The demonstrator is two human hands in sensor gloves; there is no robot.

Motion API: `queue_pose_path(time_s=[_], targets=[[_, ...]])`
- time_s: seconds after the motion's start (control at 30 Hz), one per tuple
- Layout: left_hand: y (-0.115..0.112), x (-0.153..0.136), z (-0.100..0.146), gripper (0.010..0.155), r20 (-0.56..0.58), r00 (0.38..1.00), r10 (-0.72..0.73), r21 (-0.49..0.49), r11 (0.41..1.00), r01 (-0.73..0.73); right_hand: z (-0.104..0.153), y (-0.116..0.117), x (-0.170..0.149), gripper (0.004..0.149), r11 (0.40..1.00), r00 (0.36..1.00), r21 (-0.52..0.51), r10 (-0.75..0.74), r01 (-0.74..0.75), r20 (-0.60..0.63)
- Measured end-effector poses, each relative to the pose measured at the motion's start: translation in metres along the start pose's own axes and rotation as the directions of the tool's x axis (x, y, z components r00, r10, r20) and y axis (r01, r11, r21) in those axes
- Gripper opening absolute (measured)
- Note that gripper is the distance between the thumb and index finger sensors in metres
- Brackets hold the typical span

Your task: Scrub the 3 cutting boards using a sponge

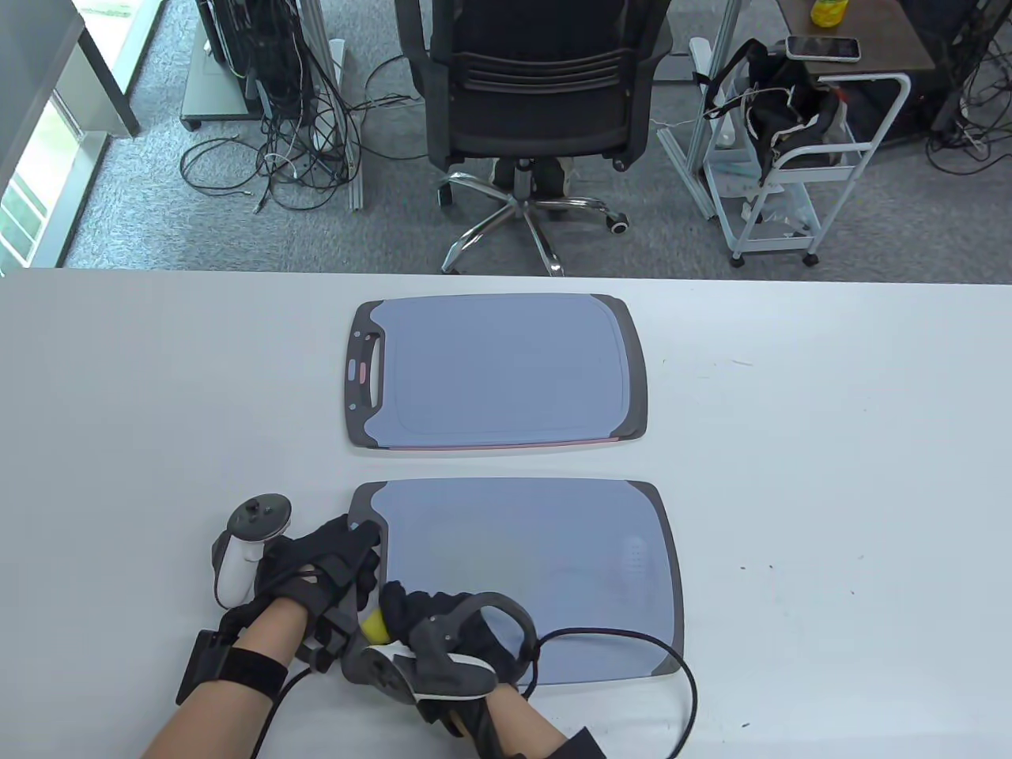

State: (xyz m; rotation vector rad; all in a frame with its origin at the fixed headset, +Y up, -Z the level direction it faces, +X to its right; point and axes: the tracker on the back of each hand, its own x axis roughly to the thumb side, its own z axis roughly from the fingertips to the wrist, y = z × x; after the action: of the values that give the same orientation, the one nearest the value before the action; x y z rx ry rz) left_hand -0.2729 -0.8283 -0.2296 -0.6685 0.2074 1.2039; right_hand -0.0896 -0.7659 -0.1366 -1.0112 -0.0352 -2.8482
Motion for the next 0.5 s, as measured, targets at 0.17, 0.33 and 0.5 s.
queue_pose_path(time_s=[0.17,0.33,0.5], targets=[[0.0,0.0,0.0,0.054,-0.001,1.0,0.002,-0.003,1.0,-0.002,0.049,0.017,-0.077,0.073,0.999,0.973,0.037,-0.026,0.035,-0.23],[0.0,0.0,0.0,0.054,-0.002,1.0,-0.004,0.005,1.0,0.004,0.143,0.044,-0.185,0.073,0.989,0.784,0.064,-0.066,0.134,-0.617],[0.0,0.0,-0.001,0.054,-0.003,1.0,-0.014,0.017,1.0,0.014,0.167,0.048,-0.208,0.073,0.984,0.704,0.067,-0.069,0.164,-0.707]])
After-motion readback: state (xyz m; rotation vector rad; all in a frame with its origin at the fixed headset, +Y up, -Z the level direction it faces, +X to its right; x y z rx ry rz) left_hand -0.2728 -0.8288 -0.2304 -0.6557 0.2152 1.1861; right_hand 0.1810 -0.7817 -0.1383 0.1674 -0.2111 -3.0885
